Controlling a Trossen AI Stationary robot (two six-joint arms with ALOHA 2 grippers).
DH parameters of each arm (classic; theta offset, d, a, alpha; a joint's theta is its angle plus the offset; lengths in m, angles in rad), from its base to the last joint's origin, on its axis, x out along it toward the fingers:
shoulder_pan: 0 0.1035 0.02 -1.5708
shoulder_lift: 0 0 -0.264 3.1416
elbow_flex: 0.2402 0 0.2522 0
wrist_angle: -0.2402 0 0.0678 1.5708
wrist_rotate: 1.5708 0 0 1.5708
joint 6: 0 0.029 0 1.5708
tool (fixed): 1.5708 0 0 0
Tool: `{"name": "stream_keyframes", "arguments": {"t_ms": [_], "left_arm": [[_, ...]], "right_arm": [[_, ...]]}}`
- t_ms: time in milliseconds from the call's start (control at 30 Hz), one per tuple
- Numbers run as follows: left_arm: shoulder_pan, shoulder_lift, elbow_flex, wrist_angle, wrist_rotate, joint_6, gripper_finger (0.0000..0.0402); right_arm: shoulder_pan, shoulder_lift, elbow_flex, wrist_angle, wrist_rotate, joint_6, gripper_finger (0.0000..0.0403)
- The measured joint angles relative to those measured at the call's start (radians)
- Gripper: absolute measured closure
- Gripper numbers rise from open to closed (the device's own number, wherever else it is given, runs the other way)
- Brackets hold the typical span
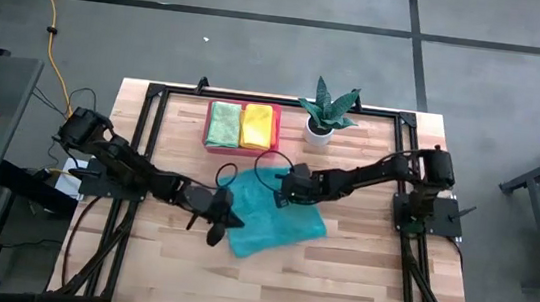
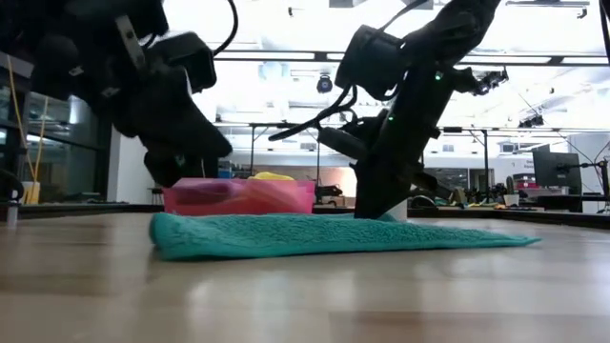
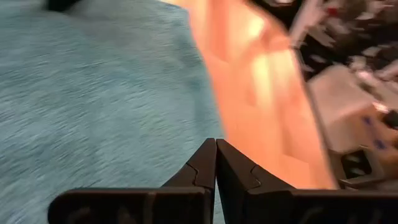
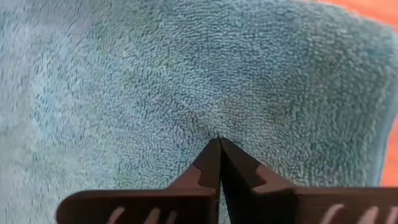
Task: Fold microfiber towels
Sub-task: Fold the blue microfiber towel
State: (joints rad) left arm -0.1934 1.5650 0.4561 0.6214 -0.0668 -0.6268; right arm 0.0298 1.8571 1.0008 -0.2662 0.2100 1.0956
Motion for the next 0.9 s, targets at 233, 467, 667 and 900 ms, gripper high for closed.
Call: {"name": "stream_keyframes", "arguments": {"t_ms": [233,467,667,900], "left_arm": [[-0.012,0.0,0.0,-0.095,-0.136,-0.091,0.0401],[-0.012,0.0,0.0,-0.101,-0.142,-0.104,0.0401],[-0.012,0.0,0.0,-0.094,-0.078,-0.099,0.0401],[-0.024,0.025,0.0,-0.025,0.038,-0.13,0.0401]], "right_arm": [[-0.018,-0.032,-0.005,-0.017,0.018,0.01,0.0403],[-0.014,-0.154,-0.003,-0.204,-0.06,-0.197,0.0403],[0.056,-0.185,-0.003,-0.335,-0.182,-0.297,0.0403],[0.162,-0.152,-0.003,-0.354,-0.252,-0.259,0.0403]]}}
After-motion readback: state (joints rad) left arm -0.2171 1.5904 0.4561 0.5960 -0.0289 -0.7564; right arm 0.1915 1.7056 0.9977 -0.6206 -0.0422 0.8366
